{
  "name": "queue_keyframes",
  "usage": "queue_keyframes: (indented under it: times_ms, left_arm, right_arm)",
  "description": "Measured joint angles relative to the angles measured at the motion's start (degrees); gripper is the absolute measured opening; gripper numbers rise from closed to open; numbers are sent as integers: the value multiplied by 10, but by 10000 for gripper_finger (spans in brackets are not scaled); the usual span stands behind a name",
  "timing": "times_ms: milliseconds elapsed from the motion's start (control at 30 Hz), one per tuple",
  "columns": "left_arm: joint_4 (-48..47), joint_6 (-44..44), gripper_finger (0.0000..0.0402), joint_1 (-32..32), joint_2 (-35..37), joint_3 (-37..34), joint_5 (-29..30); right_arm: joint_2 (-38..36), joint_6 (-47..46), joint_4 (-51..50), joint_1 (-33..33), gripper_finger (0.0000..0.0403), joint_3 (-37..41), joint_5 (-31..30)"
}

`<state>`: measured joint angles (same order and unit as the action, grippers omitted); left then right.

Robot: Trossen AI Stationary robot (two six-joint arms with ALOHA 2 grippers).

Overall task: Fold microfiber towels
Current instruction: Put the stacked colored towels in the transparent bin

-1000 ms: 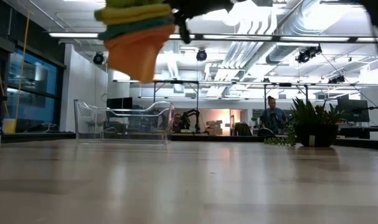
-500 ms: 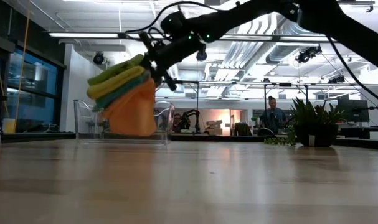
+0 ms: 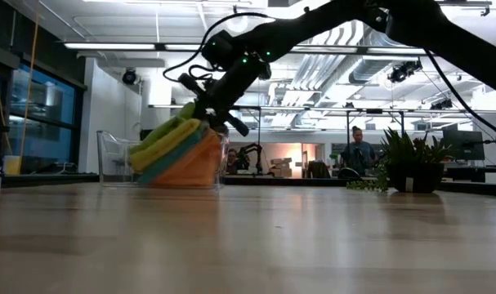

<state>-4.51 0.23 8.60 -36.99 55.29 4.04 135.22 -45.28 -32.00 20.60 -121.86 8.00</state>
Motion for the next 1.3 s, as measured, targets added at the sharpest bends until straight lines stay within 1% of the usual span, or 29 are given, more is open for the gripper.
queue_keyframes:
  times_ms: [33, 267, 333, 433, 500, 667, 767, 867, 1000, 1133, 1300]
  left_arm:
    - [0, 0, 182, 0, 0, 0, 2]
    - [0, 0, 182, 0, 0, 0, 12]
    - [0, 0, 182, 0, 0, 0, 12]
    - [0, 0, 182, 0, 0, 0, 13]
    - [0, 0, 182, 0, 0, 0, 15]
    - [0, -2, 182, 0, 0, 0, 16]
    - [0, -1, 182, 0, 0, 0, 17]
    - [0, -1, 182, 0, 0, 0, 24]
    - [0, 0, 182, 0, -3, 0, 28]
    - [0, 0, 182, 0, -5, 0, 29]
    - [0, 0, 182, 0, -7, 0, 29]
  right_arm:
    - [1, -11, 4, -1, 21, 0, -9]
    - [25, -78, 60, -7, 21, 0, -8]
    - [36, -100, 84, -10, 21, 0, 6]
    - [51, -129, 146, -14, 21, 0, 27]
    - [54, -142, 168, -16, 21, 0, 30]
    - [58, -128, 151, -15, 21, 0, 39]
    - [58, -123, 133, -11, 21, 0, 57]
    - [56, -126, 103, -11, 21, -1, 42]
    - [55, -127, 83, -12, 51, -2, 26]
    - [55, -125, 85, -12, 85, -2, 25]
    - [55, -128, 95, -12, 113, -2, 25]
